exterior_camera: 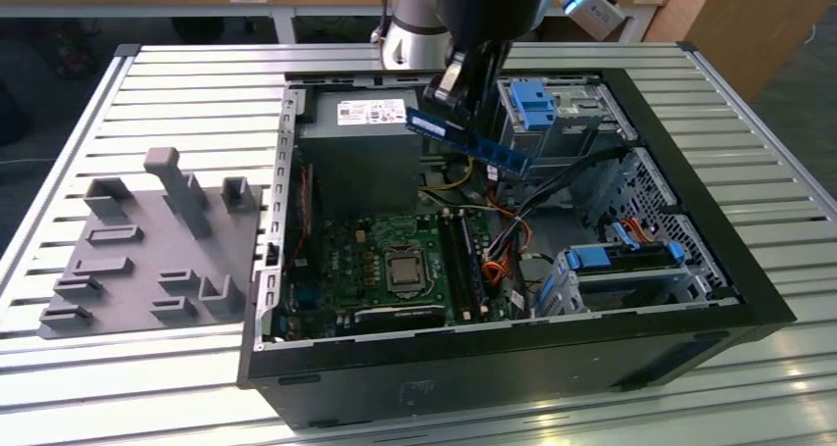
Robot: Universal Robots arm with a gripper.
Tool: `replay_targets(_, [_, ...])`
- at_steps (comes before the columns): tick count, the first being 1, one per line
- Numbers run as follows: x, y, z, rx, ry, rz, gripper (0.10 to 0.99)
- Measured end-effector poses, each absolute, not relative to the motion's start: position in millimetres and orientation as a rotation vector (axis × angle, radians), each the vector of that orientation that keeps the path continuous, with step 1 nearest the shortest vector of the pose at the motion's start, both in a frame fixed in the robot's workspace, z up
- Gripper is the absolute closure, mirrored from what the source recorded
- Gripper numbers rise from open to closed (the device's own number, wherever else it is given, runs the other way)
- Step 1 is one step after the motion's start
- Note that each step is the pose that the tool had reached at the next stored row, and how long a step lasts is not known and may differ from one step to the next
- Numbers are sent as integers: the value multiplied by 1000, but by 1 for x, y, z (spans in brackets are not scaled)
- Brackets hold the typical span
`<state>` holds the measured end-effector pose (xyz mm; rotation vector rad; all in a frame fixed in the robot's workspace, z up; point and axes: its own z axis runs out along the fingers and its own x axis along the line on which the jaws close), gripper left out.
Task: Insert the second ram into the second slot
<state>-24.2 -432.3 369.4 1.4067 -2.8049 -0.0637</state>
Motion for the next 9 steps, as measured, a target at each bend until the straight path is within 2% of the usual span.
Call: replay_targets(9, [-24,-432,369,1349,-2834,-64,949])
